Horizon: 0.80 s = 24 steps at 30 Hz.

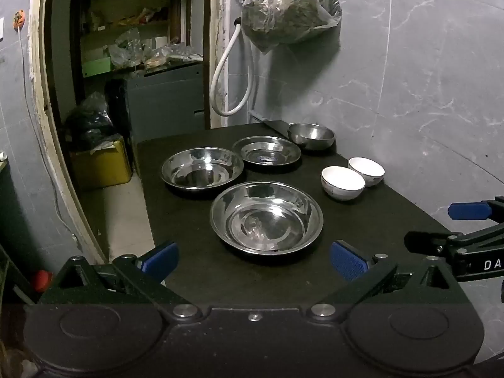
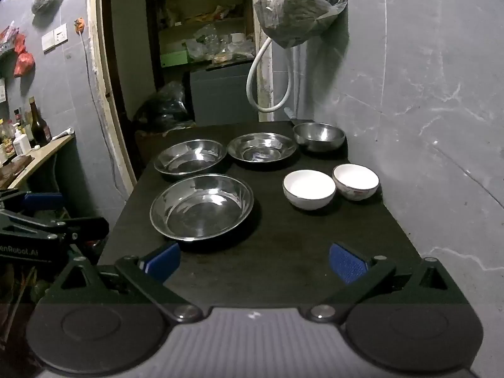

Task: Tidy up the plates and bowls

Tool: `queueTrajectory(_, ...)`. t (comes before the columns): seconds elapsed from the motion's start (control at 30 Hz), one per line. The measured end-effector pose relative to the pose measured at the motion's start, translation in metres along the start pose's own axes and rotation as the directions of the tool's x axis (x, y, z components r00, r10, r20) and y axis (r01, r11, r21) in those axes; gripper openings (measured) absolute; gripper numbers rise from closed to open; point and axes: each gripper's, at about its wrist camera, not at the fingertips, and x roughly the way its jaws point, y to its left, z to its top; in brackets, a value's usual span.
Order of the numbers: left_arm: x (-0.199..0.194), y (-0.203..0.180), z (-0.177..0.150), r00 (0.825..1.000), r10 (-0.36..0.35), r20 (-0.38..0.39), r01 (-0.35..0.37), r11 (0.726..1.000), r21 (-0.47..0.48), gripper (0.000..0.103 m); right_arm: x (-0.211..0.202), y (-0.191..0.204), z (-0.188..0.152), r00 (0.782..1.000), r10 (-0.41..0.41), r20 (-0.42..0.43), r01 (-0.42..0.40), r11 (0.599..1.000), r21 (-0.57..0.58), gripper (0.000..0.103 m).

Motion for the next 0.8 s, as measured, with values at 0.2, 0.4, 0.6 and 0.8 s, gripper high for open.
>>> queueTrajectory(0.2, -0.0004, 0.0006, 0.0, 1.0, 0.005, 0.003, -0.005, 1.0, 0.002, 0.102, -0.0008, 0.0028, 0.0005, 1.0, 0.001, -0.001, -0.001, 1.0, 0.001, 0.103)
queueTrajectory(0.4, 0.0054, 0.0035, 0.0025, 1.0, 0.0, -0.002, 0.0, 1.0, 0.01, 0.102, 0.0002, -0.0045, 0.001, 1.0, 0.002, -0.004, -0.002, 1.0, 0.008, 0.103)
queueTrajectory(0.6, -0.0005, -0.0021, 0.0008, 1.0, 0.001, 0.005, -0.001, 1.0, 0.019, 0.102, -0.0013, -0.003, 0.0003, 1.0, -0.002, -0.002, 0.002, 1.0, 0.008, 0.103)
queueTrajectory(0.8, -0.0004, -0.0023, -0.0003, 1.0, -0.003, 0.006, 0.003, 1.0, 0.021, 0.102, -0.0015, -0.0033, 0.0001, 1.0, 0.0, -0.001, 0.0, 1.0, 0.011, 0.103)
